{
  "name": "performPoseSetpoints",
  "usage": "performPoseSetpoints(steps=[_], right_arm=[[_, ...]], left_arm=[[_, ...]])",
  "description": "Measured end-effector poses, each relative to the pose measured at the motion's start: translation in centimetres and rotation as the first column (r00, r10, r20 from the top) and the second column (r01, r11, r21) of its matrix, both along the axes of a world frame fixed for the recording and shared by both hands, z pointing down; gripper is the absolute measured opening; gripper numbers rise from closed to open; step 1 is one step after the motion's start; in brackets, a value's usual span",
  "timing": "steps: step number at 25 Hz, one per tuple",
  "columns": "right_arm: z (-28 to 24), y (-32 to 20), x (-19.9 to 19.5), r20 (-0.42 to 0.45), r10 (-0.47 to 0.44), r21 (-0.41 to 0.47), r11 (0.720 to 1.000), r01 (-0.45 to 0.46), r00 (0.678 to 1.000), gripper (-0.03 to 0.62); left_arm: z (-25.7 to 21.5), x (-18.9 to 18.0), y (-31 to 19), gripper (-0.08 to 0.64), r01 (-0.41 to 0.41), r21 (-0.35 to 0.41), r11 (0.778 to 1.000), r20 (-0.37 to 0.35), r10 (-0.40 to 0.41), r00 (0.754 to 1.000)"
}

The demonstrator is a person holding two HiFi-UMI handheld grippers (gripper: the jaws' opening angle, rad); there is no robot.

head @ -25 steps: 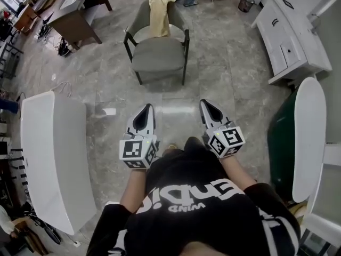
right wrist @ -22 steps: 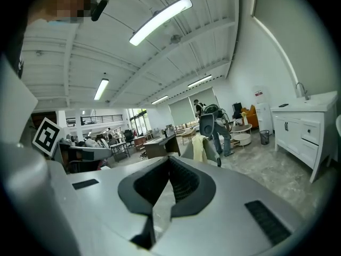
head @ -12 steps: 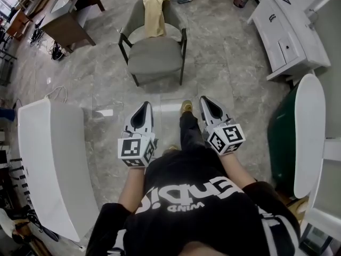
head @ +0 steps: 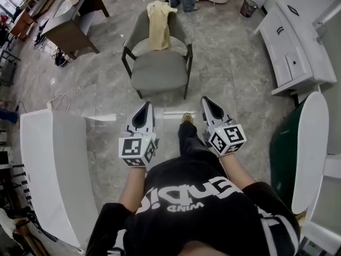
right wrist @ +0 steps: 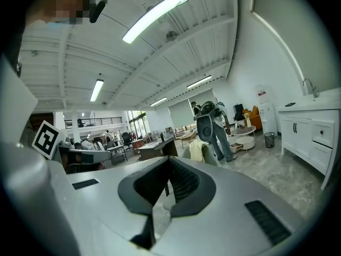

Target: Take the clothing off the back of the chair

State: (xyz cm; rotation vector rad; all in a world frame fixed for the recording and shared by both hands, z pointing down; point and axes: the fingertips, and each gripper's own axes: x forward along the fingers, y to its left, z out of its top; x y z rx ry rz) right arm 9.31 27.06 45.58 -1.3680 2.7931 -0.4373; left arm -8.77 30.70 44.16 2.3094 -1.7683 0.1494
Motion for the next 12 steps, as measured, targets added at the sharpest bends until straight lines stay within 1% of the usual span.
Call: performPoseSetpoints(steps=[12], right_arm=[[-2.3,-15.0,0.9,0.004,-0.044,-0.011,0.999,0.044,0.999,0.014]], left_arm=[[-2.5,0.9,-14.3,0.015,0.040,-0.013,0.999,-0.003,-0.040,0.999]])
